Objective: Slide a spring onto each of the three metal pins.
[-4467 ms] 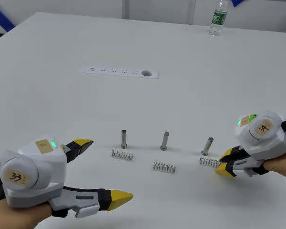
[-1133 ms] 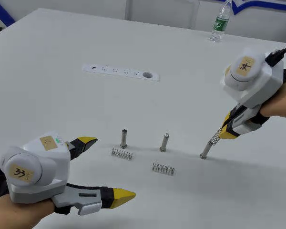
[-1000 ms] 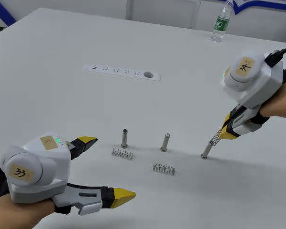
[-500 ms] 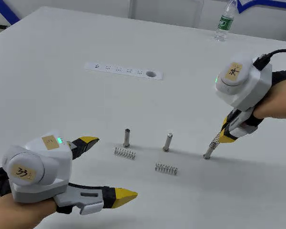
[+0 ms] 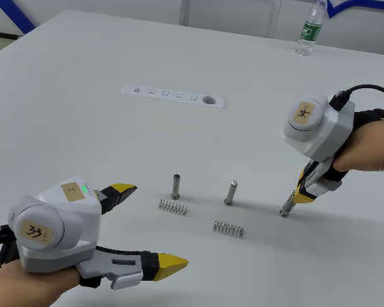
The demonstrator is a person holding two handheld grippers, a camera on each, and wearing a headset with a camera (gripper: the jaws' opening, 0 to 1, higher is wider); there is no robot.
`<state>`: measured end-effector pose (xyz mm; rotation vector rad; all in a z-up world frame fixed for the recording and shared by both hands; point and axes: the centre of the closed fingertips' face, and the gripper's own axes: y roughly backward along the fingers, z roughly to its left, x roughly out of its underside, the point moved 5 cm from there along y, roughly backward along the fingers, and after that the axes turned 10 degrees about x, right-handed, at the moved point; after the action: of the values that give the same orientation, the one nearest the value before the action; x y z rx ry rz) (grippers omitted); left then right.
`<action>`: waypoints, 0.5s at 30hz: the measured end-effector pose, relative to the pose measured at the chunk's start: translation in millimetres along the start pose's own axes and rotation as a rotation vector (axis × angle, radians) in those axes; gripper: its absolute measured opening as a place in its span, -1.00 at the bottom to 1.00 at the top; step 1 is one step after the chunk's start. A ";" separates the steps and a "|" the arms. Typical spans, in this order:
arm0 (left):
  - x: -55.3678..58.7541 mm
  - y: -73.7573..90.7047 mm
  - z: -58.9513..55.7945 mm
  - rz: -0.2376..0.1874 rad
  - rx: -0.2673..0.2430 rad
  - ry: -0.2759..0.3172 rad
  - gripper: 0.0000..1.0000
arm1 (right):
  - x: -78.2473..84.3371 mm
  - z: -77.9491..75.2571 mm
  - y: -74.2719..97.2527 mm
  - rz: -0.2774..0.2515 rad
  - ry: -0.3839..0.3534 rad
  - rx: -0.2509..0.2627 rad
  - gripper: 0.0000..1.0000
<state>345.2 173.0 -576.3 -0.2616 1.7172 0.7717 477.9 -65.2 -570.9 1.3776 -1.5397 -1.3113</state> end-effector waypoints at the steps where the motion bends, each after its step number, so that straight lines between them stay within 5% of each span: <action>1: 0.0 0.1 0.0 0.001 0.000 0.000 0.89 | 0.7 0.8 -1.8 0.001 0.000 -0.001 -0.77; 15: 0.6 0.9 0.8 0.004 -0.005 0.001 0.89 | 4.7 7.8 -8.7 0.004 -0.008 -0.010 -0.75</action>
<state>345.1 174.3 -576.6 -0.2615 1.7172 0.7793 472.1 -67.3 -581.9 1.3639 -1.5380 -1.3220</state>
